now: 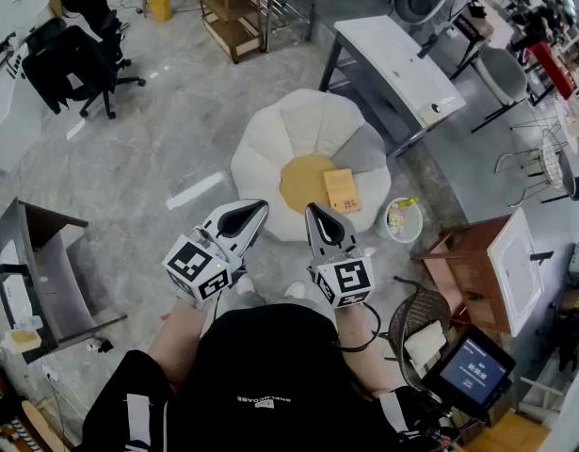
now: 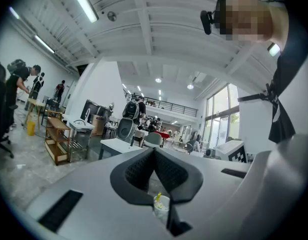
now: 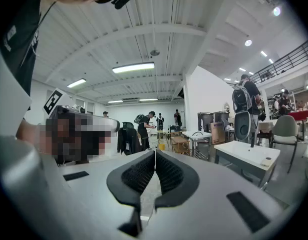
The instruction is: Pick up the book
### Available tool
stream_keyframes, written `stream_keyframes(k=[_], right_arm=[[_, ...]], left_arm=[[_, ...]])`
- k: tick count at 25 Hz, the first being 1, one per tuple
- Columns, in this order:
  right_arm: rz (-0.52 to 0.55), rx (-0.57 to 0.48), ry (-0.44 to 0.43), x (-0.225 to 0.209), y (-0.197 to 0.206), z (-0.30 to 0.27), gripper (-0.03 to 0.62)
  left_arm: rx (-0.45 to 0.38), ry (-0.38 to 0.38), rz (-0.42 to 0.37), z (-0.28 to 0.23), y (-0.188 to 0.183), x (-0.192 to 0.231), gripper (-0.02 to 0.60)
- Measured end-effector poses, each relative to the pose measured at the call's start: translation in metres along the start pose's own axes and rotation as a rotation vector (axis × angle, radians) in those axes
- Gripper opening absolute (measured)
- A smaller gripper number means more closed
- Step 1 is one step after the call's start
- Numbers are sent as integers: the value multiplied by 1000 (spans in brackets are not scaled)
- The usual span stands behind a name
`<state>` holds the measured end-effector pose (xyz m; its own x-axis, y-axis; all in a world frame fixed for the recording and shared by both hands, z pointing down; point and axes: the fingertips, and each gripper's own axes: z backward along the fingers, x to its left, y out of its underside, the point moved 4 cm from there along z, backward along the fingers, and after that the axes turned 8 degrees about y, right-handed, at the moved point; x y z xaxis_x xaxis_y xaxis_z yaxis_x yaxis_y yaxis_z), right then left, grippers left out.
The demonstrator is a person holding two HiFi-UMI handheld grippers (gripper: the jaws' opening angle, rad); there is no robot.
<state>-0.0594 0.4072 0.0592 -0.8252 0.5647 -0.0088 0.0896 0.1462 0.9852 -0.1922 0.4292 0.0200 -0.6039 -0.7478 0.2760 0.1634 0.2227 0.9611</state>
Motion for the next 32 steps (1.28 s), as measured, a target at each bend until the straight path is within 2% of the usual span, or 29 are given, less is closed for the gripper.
stream_keyframes(k=[3, 12, 24, 32], right_arm=[[-4, 2, 3, -4, 4, 4, 26], [-22, -3, 6, -34, 5, 32, 26], [-119, 13, 53, -114, 26, 72, 26], [-135, 38, 96, -143, 38, 64, 26]], left_arm=[[-25, 10, 3, -5, 1, -6, 14], [2, -28, 20, -33, 14, -23, 14], [106, -76, 0, -90, 45, -61, 14], [99, -68, 39, -115, 52, -39, 14]])
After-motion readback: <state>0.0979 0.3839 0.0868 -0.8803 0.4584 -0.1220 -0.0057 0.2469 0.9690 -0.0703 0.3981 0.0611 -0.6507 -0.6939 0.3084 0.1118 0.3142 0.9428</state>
